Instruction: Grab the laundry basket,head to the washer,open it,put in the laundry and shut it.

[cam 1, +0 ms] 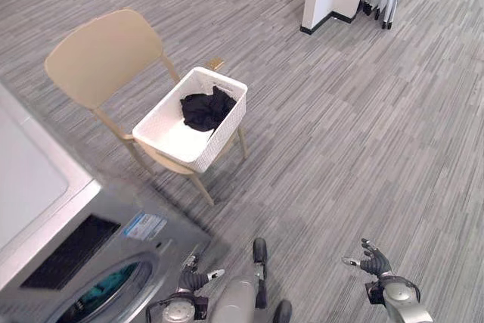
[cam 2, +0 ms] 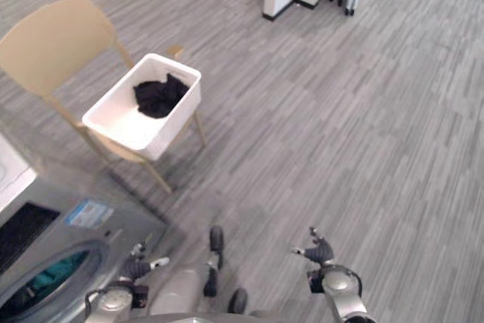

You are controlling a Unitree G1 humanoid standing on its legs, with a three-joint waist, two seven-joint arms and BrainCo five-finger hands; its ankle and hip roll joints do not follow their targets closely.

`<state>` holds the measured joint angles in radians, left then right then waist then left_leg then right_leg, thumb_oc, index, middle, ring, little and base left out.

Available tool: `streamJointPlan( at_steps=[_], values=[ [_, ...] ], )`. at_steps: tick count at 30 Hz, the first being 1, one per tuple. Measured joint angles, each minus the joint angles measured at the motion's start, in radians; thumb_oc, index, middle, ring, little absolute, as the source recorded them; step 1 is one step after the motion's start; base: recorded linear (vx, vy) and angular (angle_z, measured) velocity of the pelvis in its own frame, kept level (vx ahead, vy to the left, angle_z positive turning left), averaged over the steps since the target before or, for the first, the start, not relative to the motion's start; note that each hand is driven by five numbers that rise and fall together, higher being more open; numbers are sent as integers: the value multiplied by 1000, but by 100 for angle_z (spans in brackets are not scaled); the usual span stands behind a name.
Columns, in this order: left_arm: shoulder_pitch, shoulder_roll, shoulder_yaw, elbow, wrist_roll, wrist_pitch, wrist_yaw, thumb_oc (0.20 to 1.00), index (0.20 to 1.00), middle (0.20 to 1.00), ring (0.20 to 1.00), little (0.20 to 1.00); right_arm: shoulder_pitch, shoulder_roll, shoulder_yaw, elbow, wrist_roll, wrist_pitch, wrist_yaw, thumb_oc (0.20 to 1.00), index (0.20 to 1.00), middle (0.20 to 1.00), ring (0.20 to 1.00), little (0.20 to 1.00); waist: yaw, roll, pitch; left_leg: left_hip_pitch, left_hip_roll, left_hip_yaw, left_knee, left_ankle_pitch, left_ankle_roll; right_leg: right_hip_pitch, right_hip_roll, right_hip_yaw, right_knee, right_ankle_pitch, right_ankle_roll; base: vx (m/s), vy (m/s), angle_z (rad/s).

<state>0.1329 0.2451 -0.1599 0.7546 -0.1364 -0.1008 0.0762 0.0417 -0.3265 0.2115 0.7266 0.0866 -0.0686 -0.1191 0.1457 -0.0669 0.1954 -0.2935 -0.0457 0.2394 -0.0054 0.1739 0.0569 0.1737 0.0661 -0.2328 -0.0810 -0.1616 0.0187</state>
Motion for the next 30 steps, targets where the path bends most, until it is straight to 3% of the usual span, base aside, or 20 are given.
streamJointPlan(
  at_steps=[1,5,8,9,10,11,12,13,14,16,17,18,20,21,22,23,25,27,28,30],
  values=[
    [-1,-1,2,0,0,1,1,1000,1000,1000,1000,1000,2,3,0,0,0,-1,3,1000,1000,1000,1000,1000,-3,-10,-4,20,-10,0,-8,4,44,3,-12,-1,12,0,0,420,197,14],
    [-27,46,-11,-28,0,-1,-7,1000,1000,1000,1000,1000,-39,58,-2,-5,-5,-11,30,1000,1000,1000,1000,1000,19,-48,-8,94,-6,-8,76,-47,115,-17,-61,19,243,71,112,267,149,0],
    [-42,85,-22,-32,0,-3,-9,1000,1000,1000,1000,1000,-50,55,-7,-11,-7,-19,33,1000,1000,1000,1000,1000,18,-55,-15,155,-27,-45,66,-90,132,-121,-101,-5,564,107,145,197,68,44],
    [-67,95,-32,-32,0,-5,-2,1000,1000,1000,1000,1000,-49,51,-10,-46,-7,-20,33,1000,1000,1000,1000,1000,20,-39,-9,191,-27,-160,17,-159,97,-300,-138,12,793,16,122,439,-48,82],
    [-81,83,-37,-29,0,-1,0,1000,1000,1000,1000,1000,-61,49,-11,-54,-7,-20,34,1000,1000,1000,1000,1000,19,-14,9,198,-27,-180,11,-165,92,-408,-176,12,801,-30,92,462,-79,69],
    [-96,55,-45,-30,1,0,2,1000,1000,1000,1000,1000,-63,29,-7,-62,-8,-19,37,1000,1000,1000,1000,1000,7,43,25,222,-2,-244,5,-219,81,-451,-179,-40,725,-53,54,483,-92,55],
    [-93,29,-51,-28,2,-1,6,1000,1000,1000,1000,1000,-62,21,-6,-68,-9,-16,37,1000,1000,1000,1000,1000,-11,109,46,252,30,-272,5,-214,66,-469,-168,-77,521,-50,47,272,-75,53],
    [-91,21,-52,-29,2,-1,6,1000,1000,1000,1000,1000,-55,18,-5,-78,-9,-16,37,1000,1000,1000,1000,1000,-21,126,51,272,38,-282,3,-215,63,-489,-161,-61,410,-29,68,288,-70,122],
    [-89,32,-51,-26,3,-3,8,1000,1000,1000,1000,1000,-7,20,3,-82,-9,-13,37,1000,1000,1000,1000,1000,-43,103,47,336,14,-358,6,-267,46,-549,-158,72,202,39,137,405,-187,142],
    [-81,27,-52,3,10,-10,11,1000,1000,1000,1000,1000,14,33,-1,-82,-9,-10,35,1000,1000,1000,1000,1000,-82,50,24,351,-11,-476,34,-331,36,-583,-137,218,177,62,143,357,-237,207],
    [-86,21,-67,23,26,-13,13,1000,1000,1000,1000,1000,36,31,-5,-80,-8,-8,32,1000,1000,1000,1000,1000,-96,36,17,365,-16,-517,59,-342,11,-529,-140,242,178,94,115,237,-262,234],
    [-86,3,-91,45,31,-11,7,1000,1000,1000,1000,1000,29,19,-4,-69,-8,-6,37,1000,1000,1000,1000,1000,-92,53,13,365,3,-494,94,-344,-16,-499,-140,193,166,140,100,198,-264,203],
    [-30,-6,-64,25,25,-11,8,1000,1000,1000,1000,1000,3,18,-17,-67,-7,-4,34,1000,1000,1000,1000,1000,-74,58,5,357,47,-419,133,-312,-66,-419,-146,68,112,267,16,95,-185,155],
    [-24,-5,-68,18,23,-11,7,1000,1000,1000,1000,1000,8,9,-33,-71,-6,-10,34,1000,1000,1000,1000,1000,-68,58,-3,320,52,-385,197,-304,-78,-385,-147,8,78,296,-8,18,-94,189],
    [-25,-6,-67,5,22,-11,7,1000,1000,1000,1000,1000,-20,-16,-48,-75,-5,-16,33,1000,1000,1000,1000,1000,-40,45,2,197,62,-281,358,-289,-109,-357,-149,-28,33,323,-63,51,-91,152],
    [-14,-7,-68,3,22,-9,7,1000,1000,1000,1000,1000,-44,-29,-50,-79,-4,-19,33,1000,1000,1000,1000,1000,-24,40,4,163,66,-236,362,-306,-113,-347,-147,-37,13,320,-67,87,-86,110],
    [-11,-4,-68,-12,21,-6,5,1000,1000,1000,1000,1000,-71,-27,-83,-53,1,-19,25,1000,1000,1000,1000,1000,-11,34,26,128,96,-27,240,-305,-100,-285,-133,-102,-1,274,-67,229,-21,65],
    [-19,-2,-69,-26,21,-7,5,1000,1000,1000,1000,1000,-51,-20,-75,-40,1,-17,20,1000,1000,1000,1000,1000,-22,31,27,109,107,40,152,-273,-111,-238,-116,-183,-6,237,-50,208,100,91],
    [-32,-2,-69,-27,21,-7,5,1000,1000,1000,1000,1000,-33,-19,-68,-43,0,-16,7,1000,1000,1000,1000,1000,-67,27,26,94,109,114,116,-261,-106,-213,-112,-241,-7,211,-40,182,171,119],
    [-37,8,-62,-33,21,-10,7,1000,1000,1000,1000,1000,-22,2,-65,-43,-5,-10,0,1000,1000,1000,1000,1000,-67,6,13,93,87,101,70,-231,-77,-204,-94,-233,-5,175,-23,172,167,23]
  ],
)
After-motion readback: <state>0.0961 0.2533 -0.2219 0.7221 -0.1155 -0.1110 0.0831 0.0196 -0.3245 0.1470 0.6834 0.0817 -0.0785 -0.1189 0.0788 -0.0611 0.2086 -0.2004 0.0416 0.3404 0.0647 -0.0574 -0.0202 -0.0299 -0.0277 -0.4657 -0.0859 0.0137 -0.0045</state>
